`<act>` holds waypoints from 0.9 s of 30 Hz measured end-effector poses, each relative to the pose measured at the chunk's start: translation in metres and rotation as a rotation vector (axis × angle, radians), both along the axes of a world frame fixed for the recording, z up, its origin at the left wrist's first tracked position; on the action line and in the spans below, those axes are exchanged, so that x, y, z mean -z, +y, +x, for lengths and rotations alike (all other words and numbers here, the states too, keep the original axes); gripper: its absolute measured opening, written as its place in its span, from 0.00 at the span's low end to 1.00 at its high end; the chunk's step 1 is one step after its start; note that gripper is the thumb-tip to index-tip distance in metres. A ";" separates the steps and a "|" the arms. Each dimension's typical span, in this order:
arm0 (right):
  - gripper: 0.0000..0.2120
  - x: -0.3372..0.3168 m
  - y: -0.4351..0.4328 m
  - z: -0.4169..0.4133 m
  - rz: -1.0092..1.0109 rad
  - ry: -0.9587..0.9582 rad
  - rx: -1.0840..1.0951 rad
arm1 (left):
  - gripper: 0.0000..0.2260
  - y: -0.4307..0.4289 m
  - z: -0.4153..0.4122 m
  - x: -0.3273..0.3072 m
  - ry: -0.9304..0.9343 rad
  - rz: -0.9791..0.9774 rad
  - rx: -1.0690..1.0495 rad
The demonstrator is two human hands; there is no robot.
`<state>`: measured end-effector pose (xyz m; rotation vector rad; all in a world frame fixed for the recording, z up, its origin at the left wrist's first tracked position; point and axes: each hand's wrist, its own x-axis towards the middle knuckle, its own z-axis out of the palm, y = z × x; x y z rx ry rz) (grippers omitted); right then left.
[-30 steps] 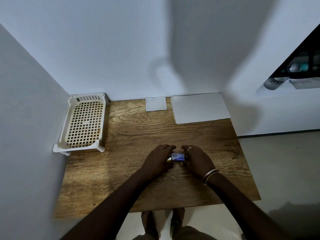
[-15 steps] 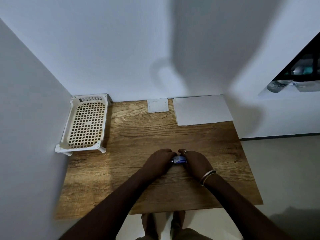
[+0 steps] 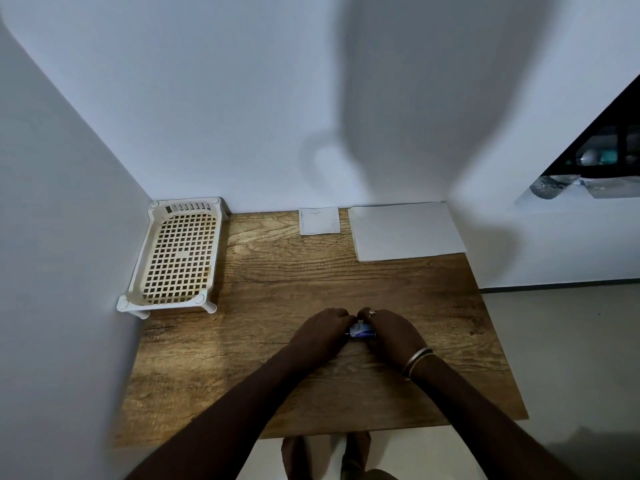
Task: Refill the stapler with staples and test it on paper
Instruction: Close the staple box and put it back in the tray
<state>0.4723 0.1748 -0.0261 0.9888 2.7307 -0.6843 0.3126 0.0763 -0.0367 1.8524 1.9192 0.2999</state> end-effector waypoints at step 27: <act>0.14 -0.085 -0.011 -0.207 0.106 0.336 -0.253 | 0.14 -0.053 -0.184 -0.102 0.032 0.281 -0.276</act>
